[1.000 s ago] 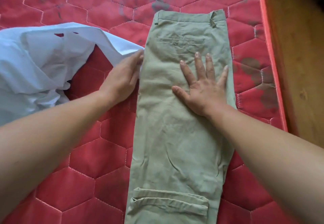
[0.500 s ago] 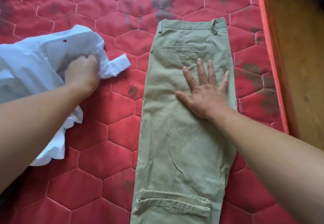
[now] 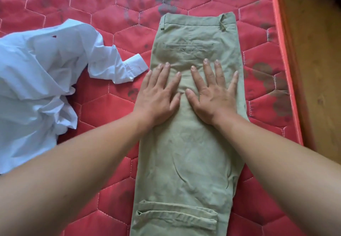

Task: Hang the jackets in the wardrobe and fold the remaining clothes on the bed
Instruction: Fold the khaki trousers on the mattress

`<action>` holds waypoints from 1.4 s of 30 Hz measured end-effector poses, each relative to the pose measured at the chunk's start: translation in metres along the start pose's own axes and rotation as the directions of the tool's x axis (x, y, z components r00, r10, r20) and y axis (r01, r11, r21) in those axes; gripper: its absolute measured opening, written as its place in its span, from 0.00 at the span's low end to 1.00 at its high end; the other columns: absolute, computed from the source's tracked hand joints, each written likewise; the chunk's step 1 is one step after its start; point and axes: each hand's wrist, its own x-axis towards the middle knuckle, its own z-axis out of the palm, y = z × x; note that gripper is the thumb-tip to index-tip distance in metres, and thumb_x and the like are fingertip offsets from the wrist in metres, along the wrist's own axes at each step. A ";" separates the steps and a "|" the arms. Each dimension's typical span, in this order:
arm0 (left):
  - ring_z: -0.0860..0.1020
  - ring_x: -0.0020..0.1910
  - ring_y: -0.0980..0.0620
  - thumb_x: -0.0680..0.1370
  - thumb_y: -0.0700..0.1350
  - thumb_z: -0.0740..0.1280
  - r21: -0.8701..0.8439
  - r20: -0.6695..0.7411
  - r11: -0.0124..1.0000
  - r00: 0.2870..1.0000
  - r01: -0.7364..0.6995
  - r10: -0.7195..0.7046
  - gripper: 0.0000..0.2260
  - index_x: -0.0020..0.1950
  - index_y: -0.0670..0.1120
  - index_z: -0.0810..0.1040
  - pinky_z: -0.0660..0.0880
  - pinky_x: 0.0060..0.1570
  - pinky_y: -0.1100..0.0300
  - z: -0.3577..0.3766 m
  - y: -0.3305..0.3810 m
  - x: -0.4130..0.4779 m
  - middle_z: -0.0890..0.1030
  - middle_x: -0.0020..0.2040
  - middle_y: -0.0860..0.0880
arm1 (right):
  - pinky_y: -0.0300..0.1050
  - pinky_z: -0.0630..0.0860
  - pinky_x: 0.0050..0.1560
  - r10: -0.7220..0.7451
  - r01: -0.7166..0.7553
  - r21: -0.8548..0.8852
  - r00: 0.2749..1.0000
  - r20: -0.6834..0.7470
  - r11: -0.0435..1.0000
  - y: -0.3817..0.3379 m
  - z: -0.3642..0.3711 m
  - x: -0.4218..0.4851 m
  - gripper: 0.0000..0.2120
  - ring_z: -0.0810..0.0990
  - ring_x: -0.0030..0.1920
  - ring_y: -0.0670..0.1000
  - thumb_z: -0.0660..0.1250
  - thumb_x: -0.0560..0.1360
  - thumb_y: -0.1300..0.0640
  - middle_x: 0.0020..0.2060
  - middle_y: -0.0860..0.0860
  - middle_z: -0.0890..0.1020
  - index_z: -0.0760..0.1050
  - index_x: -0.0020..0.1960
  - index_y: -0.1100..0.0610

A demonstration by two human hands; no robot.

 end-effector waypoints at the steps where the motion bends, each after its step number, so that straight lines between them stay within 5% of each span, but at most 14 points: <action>1: 0.61 0.78 0.37 0.80 0.57 0.56 -0.028 -0.017 1.000 1.000 0.003 -0.003 0.25 0.74 0.50 0.71 0.58 0.75 0.44 -0.008 0.002 0.010 0.65 0.77 0.39 | 0.74 0.41 0.74 0.000 0.000 0.004 1.000 0.003 1.000 0.000 -0.005 0.004 0.32 0.43 0.82 0.56 0.43 0.79 0.31 0.82 0.49 0.48 0.49 0.81 0.39; 3: 0.65 0.73 0.36 0.78 0.56 0.56 -0.028 -0.060 0.999 0.998 0.025 -0.027 0.20 0.66 0.50 0.75 0.61 0.71 0.45 -0.019 0.007 0.038 0.69 0.71 0.39 | 0.70 0.53 0.71 -0.003 0.004 0.007 0.997 -0.072 1.000 0.001 -0.018 0.020 0.28 0.57 0.77 0.59 0.49 0.79 0.34 0.78 0.51 0.60 0.62 0.76 0.40; 4: 0.61 0.76 0.37 0.80 0.56 0.56 -0.008 -0.063 1.000 0.998 0.022 -0.023 0.20 0.69 0.51 0.72 0.57 0.74 0.44 -0.020 0.009 0.051 0.66 0.74 0.39 | 0.69 0.56 0.69 0.000 0.000 0.004 0.993 -0.118 1.000 0.003 -0.023 0.031 0.26 0.59 0.75 0.60 0.51 0.79 0.35 0.77 0.51 0.62 0.65 0.74 0.41; 6: 0.47 0.82 0.40 0.82 0.58 0.53 0.026 -0.030 0.999 0.999 0.021 -0.020 0.25 0.80 0.57 0.58 0.46 0.79 0.43 -0.014 0.008 0.071 0.50 0.82 0.41 | 0.70 0.49 0.73 0.019 -0.021 -0.018 0.992 -0.124 1.000 0.012 -0.023 0.050 0.29 0.51 0.80 0.60 0.51 0.79 0.35 0.81 0.53 0.53 0.57 0.79 0.40; 8: 0.43 0.82 0.41 0.81 0.61 0.50 0.029 -0.026 0.999 0.999 0.041 -0.040 0.29 0.82 0.60 0.49 0.43 0.79 0.43 0.000 0.004 0.080 0.44 0.83 0.43 | 0.73 0.39 0.75 0.056 -0.059 -0.032 0.995 -0.079 0.998 0.021 -0.012 0.060 0.35 0.39 0.81 0.61 0.46 0.78 0.31 0.83 0.52 0.44 0.47 0.82 0.40; 13: 0.49 0.81 0.40 0.78 0.63 0.48 0.015 -0.058 0.999 0.998 0.037 -0.036 0.30 0.81 0.61 0.53 0.46 0.79 0.41 0.010 -0.003 0.089 0.50 0.83 0.42 | 0.73 0.38 0.75 0.072 -0.073 -0.006 0.995 -0.075 0.997 0.025 -0.001 0.070 0.37 0.38 0.81 0.61 0.43 0.74 0.28 0.83 0.51 0.45 0.46 0.81 0.38; 18: 0.41 0.82 0.40 0.82 0.61 0.50 -0.027 0.127 0.999 0.991 0.045 -0.042 0.29 0.82 0.59 0.47 0.41 0.79 0.43 -0.017 0.001 0.087 0.42 0.83 0.42 | 0.71 0.37 0.76 0.040 -0.043 0.015 0.988 0.147 0.999 0.025 -0.033 0.069 0.38 0.34 0.80 0.60 0.45 0.76 0.28 0.82 0.51 0.39 0.41 0.81 0.39; 21: 0.48 0.81 0.38 0.84 0.54 0.56 -0.139 0.138 0.988 0.989 0.071 -0.052 0.28 0.82 0.49 0.55 0.47 0.79 0.45 -0.025 0.017 0.037 0.48 0.82 0.38 | 0.65 0.42 0.79 0.032 -0.042 0.078 0.991 0.128 0.996 0.018 -0.038 0.008 0.36 0.40 0.81 0.61 0.51 0.81 0.34 0.83 0.54 0.45 0.49 0.83 0.49; 24: 0.63 0.77 0.39 0.83 0.46 0.64 -0.423 0.136 0.906 0.988 -0.013 0.078 0.23 0.77 0.41 0.69 0.58 0.77 0.50 -0.028 0.028 -0.074 0.63 0.78 0.36 | 0.62 0.49 0.79 -0.025 -0.015 0.224 0.984 0.174 0.975 -0.001 -0.031 -0.109 0.33 0.47 0.81 0.61 0.56 0.81 0.37 0.82 0.58 0.51 0.59 0.80 0.54; 28: 0.75 0.59 0.46 0.78 0.48 0.71 -0.526 0.193 0.850 0.976 0.017 0.101 0.19 0.68 0.43 0.78 0.72 0.63 0.51 -0.030 0.026 -0.202 0.75 0.61 0.44 | 0.56 0.73 0.57 -0.054 0.023 0.297 0.994 0.095 0.955 -0.015 -0.027 -0.246 0.26 0.75 0.60 0.60 0.59 0.77 0.37 0.60 0.54 0.76 0.78 0.63 0.54; 33: 0.73 0.55 0.56 0.75 0.56 0.73 -0.524 0.424 0.844 0.894 0.114 0.142 0.18 0.61 0.51 0.76 0.71 0.56 0.60 -0.032 0.025 -0.262 0.75 0.54 0.55 | 0.55 0.74 0.56 0.042 -0.165 0.308 0.929 0.368 0.937 -0.028 -0.018 -0.305 0.26 0.74 0.56 0.55 0.69 0.73 0.37 0.55 0.49 0.76 0.73 0.65 0.51; 37: 0.71 0.43 0.60 0.72 0.44 0.74 -0.543 0.522 0.782 0.852 0.307 0.028 0.09 0.46 0.52 0.75 0.67 0.42 0.68 -0.033 0.032 -0.276 0.73 0.45 0.55 | 0.51 0.71 0.48 0.176 -0.435 0.471 0.849 0.498 0.767 -0.037 -0.021 -0.310 0.14 0.75 0.48 0.54 0.74 0.70 0.55 0.43 0.49 0.78 0.69 0.48 0.52; 42: 0.68 0.34 0.60 0.74 0.34 0.66 -0.666 0.560 0.644 0.823 0.376 0.098 0.11 0.44 0.50 0.72 0.67 0.37 0.59 -0.057 0.024 -0.275 0.74 0.36 0.56 | 0.50 0.67 0.39 0.121 -0.530 0.726 0.835 0.536 0.439 -0.041 -0.046 -0.308 0.13 0.68 0.35 0.48 0.68 0.72 0.68 0.31 0.46 0.72 0.66 0.41 0.54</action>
